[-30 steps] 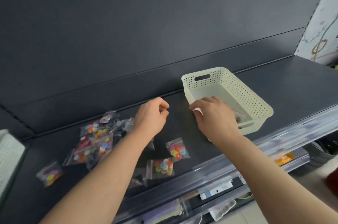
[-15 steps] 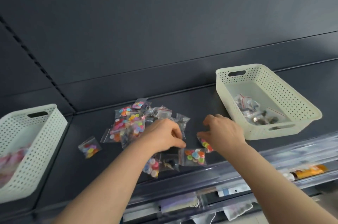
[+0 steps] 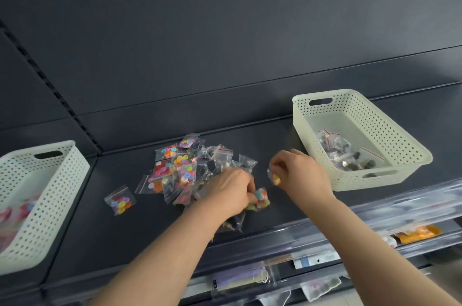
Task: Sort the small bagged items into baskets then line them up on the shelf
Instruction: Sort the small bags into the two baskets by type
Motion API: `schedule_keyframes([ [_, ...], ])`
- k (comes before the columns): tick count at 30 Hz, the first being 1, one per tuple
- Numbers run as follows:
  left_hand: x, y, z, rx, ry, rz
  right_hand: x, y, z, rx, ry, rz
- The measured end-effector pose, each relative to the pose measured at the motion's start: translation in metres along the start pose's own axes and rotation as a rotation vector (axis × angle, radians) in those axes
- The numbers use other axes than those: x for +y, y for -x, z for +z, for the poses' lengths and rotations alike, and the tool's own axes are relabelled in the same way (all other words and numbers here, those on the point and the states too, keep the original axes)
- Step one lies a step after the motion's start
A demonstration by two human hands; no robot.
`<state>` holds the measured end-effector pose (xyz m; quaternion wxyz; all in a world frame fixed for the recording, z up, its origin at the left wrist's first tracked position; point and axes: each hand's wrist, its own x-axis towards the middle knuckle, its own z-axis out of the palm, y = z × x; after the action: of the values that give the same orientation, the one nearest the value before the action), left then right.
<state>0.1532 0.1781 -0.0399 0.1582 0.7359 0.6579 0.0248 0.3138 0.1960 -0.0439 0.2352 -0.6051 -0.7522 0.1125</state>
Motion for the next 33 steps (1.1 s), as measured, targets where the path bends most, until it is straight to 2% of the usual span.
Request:
schedule_keyframes([
  [4, -0.026, 0.005, -0.019, 0.312, 0.121, -0.191, -0.02, -0.011, 0.003, 0.026, -0.1, -0.088],
  [8, -0.072, 0.025, -0.037, 0.39, 0.199, -0.275, -0.058, -0.018, 0.02, -0.049, -0.09, -0.169],
  [11, -0.113, 0.054, -0.054, 0.526, 0.307, -0.361, -0.102, -0.023, 0.037, -0.087, -0.134, -0.228],
  [13, -0.131, 0.064, -0.066, 0.596, 0.284, -0.405, -0.124, -0.025, 0.037, -0.113, -0.149, -0.234],
  [15, -0.186, 0.112, -0.086, 0.705, 0.27, -0.535, -0.191, -0.023, 0.062, -0.16, -0.175, -0.36],
  [19, -0.242, 0.153, -0.103, 0.82, 0.282, -0.655, -0.248, -0.018, 0.078, -0.2, -0.198, -0.455],
  [20, -0.263, 0.168, -0.109, 0.804, 0.275, -0.707, -0.271, -0.018, 0.087, -0.21, -0.206, -0.488],
  [22, -0.298, 0.188, -0.114, 0.663, 0.22, -0.776, -0.311, -0.016, 0.102, -0.224, -0.211, -0.538],
  [24, -0.321, 0.203, -0.113, 0.555, 0.241, -0.773, -0.345, -0.016, 0.118, -0.204, -0.215, -0.57],
  [29, -0.347, 0.215, -0.115, 0.536, 0.254, -0.738, -0.399, -0.017, 0.152, -0.294, -0.201, -0.624],
  [31, -0.35, 0.213, -0.117, 0.561, 0.254, -0.707, -0.403, -0.018, 0.159, -0.337, -0.165, -0.617],
  [33, -0.348, 0.205, -0.121, 0.577, 0.262, -0.657, -0.393, -0.02, 0.161, -0.301, -0.146, -0.587],
])
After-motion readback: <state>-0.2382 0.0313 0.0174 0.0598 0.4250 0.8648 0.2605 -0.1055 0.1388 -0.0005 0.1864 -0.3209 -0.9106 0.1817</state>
